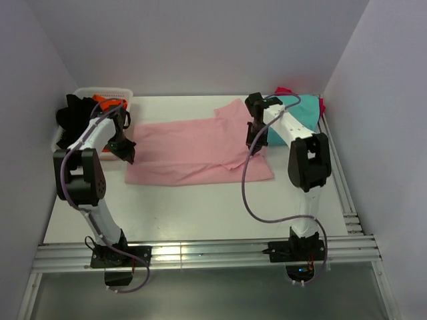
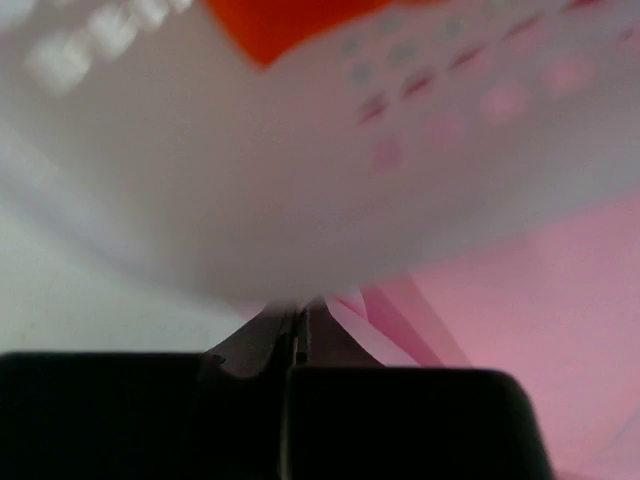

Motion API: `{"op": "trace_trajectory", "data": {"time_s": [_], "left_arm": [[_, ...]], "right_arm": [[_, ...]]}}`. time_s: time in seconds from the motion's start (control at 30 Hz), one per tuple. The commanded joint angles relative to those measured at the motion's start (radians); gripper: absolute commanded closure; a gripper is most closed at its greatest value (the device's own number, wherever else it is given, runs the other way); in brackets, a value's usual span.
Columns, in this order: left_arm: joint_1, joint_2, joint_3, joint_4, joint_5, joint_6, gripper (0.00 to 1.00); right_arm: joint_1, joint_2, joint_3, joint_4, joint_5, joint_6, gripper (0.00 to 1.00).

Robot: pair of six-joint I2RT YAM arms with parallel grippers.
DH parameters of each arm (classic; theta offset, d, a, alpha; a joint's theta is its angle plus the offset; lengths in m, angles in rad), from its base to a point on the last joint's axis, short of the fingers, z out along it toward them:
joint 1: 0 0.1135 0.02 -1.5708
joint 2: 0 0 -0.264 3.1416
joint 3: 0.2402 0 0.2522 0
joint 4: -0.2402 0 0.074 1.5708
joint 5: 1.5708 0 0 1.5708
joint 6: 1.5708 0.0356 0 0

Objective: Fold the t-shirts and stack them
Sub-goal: Fold the tshirt

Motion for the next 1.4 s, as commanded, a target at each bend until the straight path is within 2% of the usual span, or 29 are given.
{"op": "trace_trajectory", "data": {"time_s": [0.0,0.1,0.13,0.17,0.2,0.23,0.27,0.3,0.43,0.57,0.77,0.9,1.07,1.1,1.17,1.2,1.23,1.37], "left_arm": [[0.034,0.100,0.106,0.024,0.006,0.020,0.98],[0.054,0.195,0.163,0.014,0.023,0.017,0.68],[0.057,0.209,0.171,0.017,0.021,0.015,0.49],[0.058,0.223,0.172,0.020,0.015,0.005,0.38],[0.060,0.226,0.166,0.035,0.015,0.000,0.32],[0.060,0.228,0.163,0.040,0.024,-0.002,0.27],[0.063,0.226,0.161,0.041,0.021,-0.009,0.23],[0.063,0.226,0.163,0.043,0.021,-0.012,0.22],[0.063,0.202,0.171,0.037,0.017,-0.017,0.24],[0.063,0.136,0.184,0.029,-0.012,-0.029,0.26],[0.062,0.065,0.177,0.029,-0.020,-0.032,0.29],[0.060,0.042,0.135,0.047,-0.002,-0.032,0.32],[0.062,-0.005,0.076,0.070,0.024,-0.016,0.37],[0.063,-0.013,0.066,0.075,0.033,-0.012,0.38],[0.060,-0.038,0.043,0.087,0.055,-0.005,0.40],[0.060,-0.045,0.039,0.087,0.057,-0.005,0.40],[0.059,-0.053,0.034,0.089,0.055,-0.002,0.42],[0.051,-0.090,0.005,0.086,0.038,0.017,0.43]], "right_arm": [[-0.022,0.127,0.132,-0.042,0.078,0.008,1.00],[-0.038,0.215,0.215,-0.062,0.080,0.031,0.98],[-0.042,0.235,0.233,-0.067,0.081,0.035,0.90],[-0.044,0.251,0.268,-0.070,0.081,0.038,0.77],[-0.045,0.280,0.284,-0.068,0.083,0.036,0.47],[-0.048,0.290,0.298,-0.070,0.091,0.035,0.37],[-0.048,0.301,0.325,-0.077,0.097,0.032,0.16],[-0.050,0.307,0.333,-0.076,0.100,0.030,0.01],[-0.059,0.272,0.338,-0.068,0.115,0.025,0.00],[-0.065,0.165,0.327,-0.076,0.118,0.030,0.00],[-0.039,-0.014,0.194,-0.044,-0.014,0.090,0.01],[0.007,-0.056,0.079,0.021,-0.115,0.123,0.14],[0.047,-0.038,-0.037,0.102,-0.127,0.142,0.18],[0.048,-0.029,-0.046,0.113,-0.132,0.146,0.21],[0.050,0.010,-0.043,0.128,-0.135,0.154,0.28],[0.050,0.025,-0.034,0.127,-0.135,0.156,0.41],[0.050,0.039,-0.014,0.125,-0.133,0.159,0.46],[0.050,0.103,0.042,0.108,-0.107,0.156,0.47]]}}
